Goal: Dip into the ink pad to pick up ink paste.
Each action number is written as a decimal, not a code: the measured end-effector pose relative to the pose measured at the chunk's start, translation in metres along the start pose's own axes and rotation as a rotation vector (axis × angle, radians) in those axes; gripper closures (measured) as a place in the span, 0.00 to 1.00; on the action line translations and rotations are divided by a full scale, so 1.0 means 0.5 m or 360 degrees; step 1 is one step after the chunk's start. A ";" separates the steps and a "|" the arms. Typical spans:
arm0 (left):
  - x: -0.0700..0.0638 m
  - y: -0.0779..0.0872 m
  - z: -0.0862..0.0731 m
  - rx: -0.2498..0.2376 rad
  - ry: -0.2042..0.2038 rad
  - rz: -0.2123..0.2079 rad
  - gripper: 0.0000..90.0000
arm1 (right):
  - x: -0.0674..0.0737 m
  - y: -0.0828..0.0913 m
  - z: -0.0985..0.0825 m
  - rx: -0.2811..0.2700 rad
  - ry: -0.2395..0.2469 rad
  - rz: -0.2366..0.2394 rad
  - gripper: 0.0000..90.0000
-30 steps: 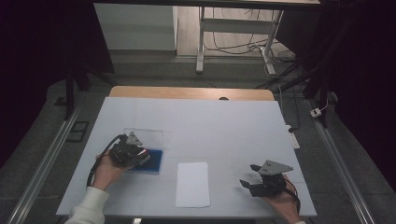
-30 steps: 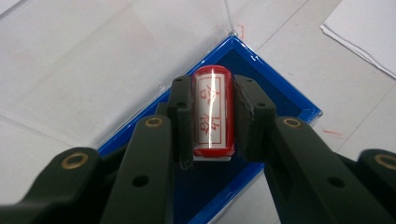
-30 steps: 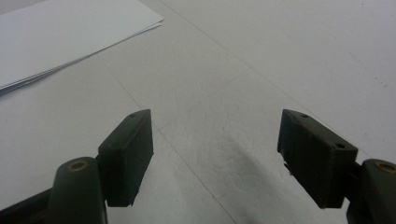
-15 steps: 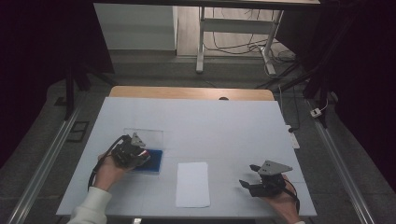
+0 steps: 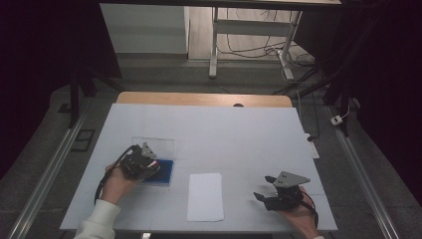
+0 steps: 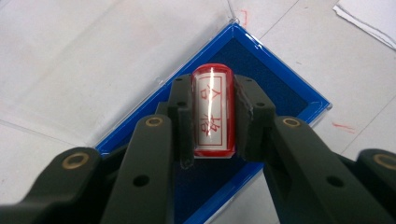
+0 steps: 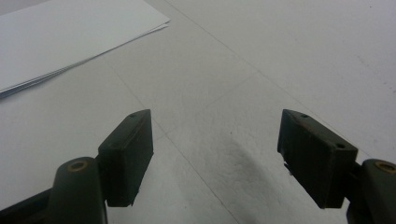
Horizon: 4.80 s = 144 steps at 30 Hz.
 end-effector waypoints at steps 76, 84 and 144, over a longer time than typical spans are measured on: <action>0.012 0.065 0.000 -0.0109 0.0013 -0.0019 0.78 | -0.009 0.013 -0.009 -0.0018 -0.0016 -0.0016 0.30; 0.022 0.051 -0.005 -0.0088 0.0045 -0.0053 0.78 | -0.009 0.013 -0.009 -0.0019 -0.0014 -0.0017 0.30; 0.009 0.006 -0.009 0.0036 0.0071 0.0027 0.78 | -0.003 0.010 -0.004 -0.0002 0.0006 -0.0016 0.30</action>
Point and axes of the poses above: each handheld gripper's, and its own axes: y roughly backward along the jaws, z roughly out of its top, x roughly to its left, the point moved 1 cm from there along -y, roughly forward along the jaws, and after that the axes turned 13 degrees about y, right-handed, at the moved point
